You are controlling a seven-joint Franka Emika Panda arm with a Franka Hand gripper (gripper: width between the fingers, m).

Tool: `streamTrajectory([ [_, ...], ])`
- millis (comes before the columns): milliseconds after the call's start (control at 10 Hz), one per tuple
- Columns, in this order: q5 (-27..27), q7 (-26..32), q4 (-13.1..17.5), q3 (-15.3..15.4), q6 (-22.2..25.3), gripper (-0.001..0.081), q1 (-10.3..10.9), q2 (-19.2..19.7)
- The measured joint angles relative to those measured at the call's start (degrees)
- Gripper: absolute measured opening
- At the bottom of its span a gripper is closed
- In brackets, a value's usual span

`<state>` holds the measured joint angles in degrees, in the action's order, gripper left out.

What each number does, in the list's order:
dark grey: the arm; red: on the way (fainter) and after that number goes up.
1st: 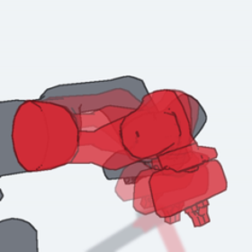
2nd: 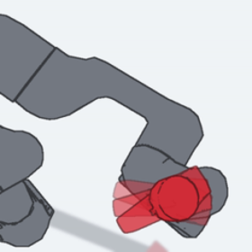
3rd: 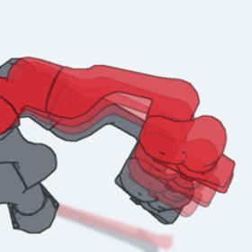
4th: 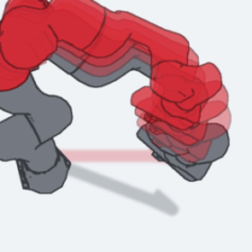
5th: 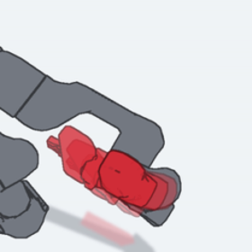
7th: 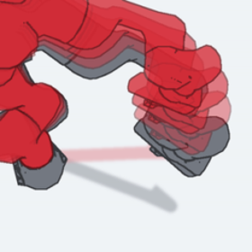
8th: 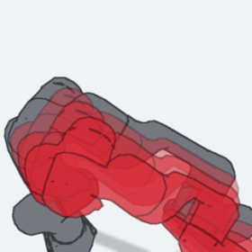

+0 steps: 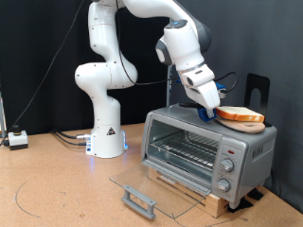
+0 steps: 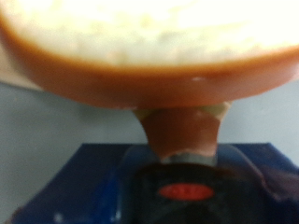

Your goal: Make a piece of toast with the oven

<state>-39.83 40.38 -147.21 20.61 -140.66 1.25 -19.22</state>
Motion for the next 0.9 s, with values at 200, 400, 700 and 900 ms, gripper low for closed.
streamTrajectory([
  [200, -5.6, 3.7, 0.0, -1.5, 0.4, 0.0411, 0.1, -0.3],
  [400, -7.8, 5.2, 0.0, -3.4, 2.5, 0.0411, 0.1, -1.1],
  [700, -7.9, 6.7, 0.0, -6.5, 6.1, 0.0411, -0.1, -2.7],
  [900, -6.2, 6.5, -0.8, -6.0, 3.2, 0.0411, -0.9, -3.9],
])
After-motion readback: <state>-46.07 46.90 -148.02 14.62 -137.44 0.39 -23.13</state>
